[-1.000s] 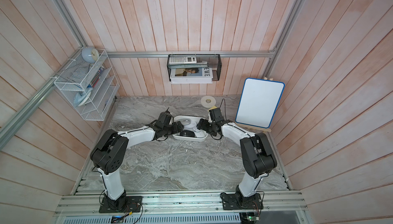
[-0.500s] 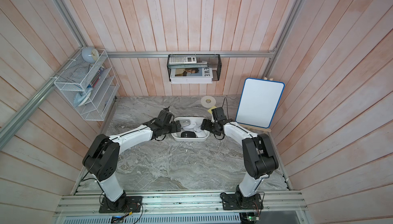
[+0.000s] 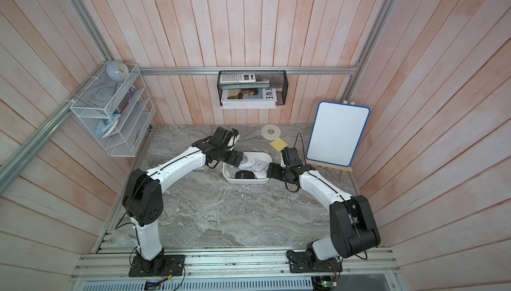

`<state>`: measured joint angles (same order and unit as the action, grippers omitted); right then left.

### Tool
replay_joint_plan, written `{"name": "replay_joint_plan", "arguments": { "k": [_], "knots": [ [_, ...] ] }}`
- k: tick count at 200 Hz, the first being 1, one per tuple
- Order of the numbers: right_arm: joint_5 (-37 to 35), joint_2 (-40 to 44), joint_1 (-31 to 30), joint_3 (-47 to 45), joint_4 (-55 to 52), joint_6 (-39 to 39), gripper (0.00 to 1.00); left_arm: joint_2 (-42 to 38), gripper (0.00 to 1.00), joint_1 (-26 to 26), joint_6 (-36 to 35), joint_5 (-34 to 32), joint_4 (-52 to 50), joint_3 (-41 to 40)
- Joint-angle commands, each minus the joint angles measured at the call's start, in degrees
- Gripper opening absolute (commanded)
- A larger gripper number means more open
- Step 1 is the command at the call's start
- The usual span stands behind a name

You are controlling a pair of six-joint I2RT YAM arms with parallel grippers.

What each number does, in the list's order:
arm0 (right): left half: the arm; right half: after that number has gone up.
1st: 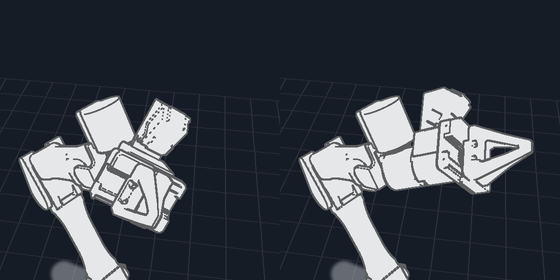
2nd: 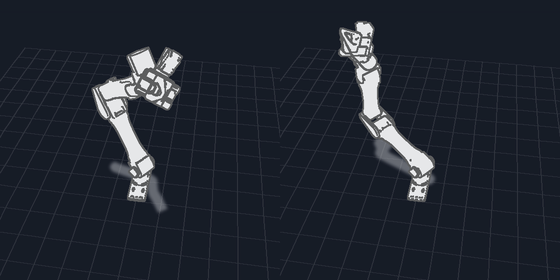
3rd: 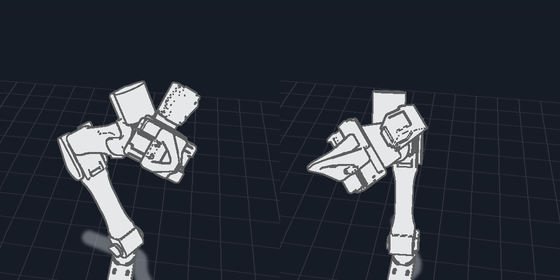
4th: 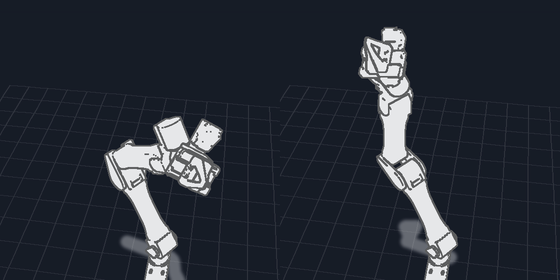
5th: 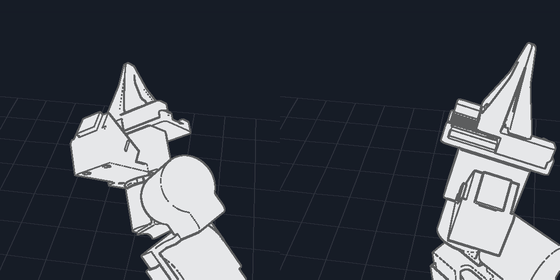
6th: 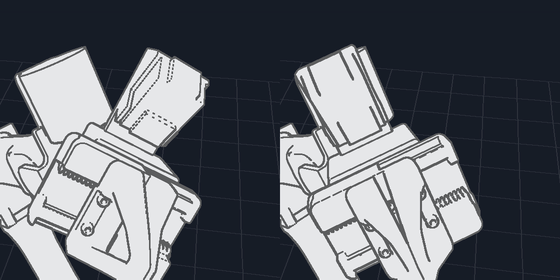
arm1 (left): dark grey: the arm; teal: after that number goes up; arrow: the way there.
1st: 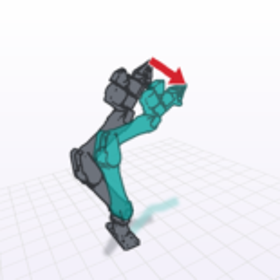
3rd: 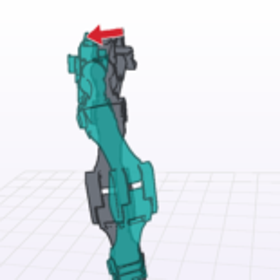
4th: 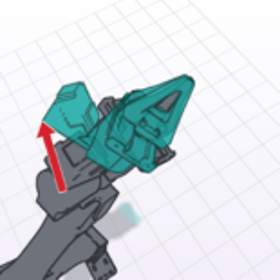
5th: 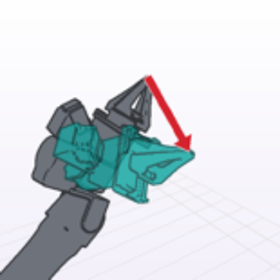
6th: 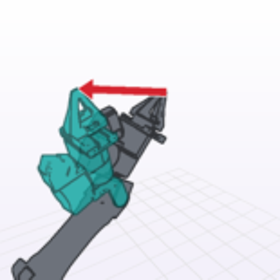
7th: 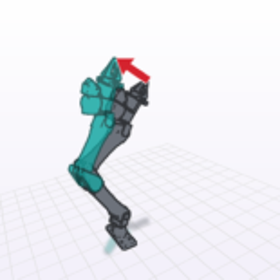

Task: Take out the mouse from the storage box
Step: Pick up the mouse from the storage box.

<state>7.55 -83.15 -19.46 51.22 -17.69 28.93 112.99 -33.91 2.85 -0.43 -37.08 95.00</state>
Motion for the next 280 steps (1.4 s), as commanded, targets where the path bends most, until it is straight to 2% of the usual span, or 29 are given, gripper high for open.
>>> {"name": "replay_joint_plan", "arguments": {
  "k": [1,57,138,198,232,280],
  "knots": [
    [-0.09,1.96,-0.41,-1.87,-0.61,-0.8,0.91,5.12,0.96,0.16,-5.52,0.44,-8.63,4.78],
    [1.14,2.78,-0.33,-4.38,0.6,-0.19,0.91,12.23,0.96,-0.01,-9.41,-2.04,-9.95,10.4],
    [2.97,1.6,-0.38,-4.6,1.95,0.69,0.91,16.18,0.96,-1.24,-13.17,-7.25,-6.37,10.82],
    [3.32,1.16,-0.43,-5.13,2.36,0.87,0.91,18.23,0.76,-2.27,-14.78,-11.11,-4.96,11.99],
    [3.35,0.86,-0.45,-5.51,2.57,0.96,0.9,17.64,0.62,-2.96,-14.64,-14.02,-1.75,9.64],
    [3.7,0.46,-0.36,-5.74,2.93,1.04,0.9,12.62,0.41,-4.12,-14.04,-18.12,5.19,3.24]
  ]
}}
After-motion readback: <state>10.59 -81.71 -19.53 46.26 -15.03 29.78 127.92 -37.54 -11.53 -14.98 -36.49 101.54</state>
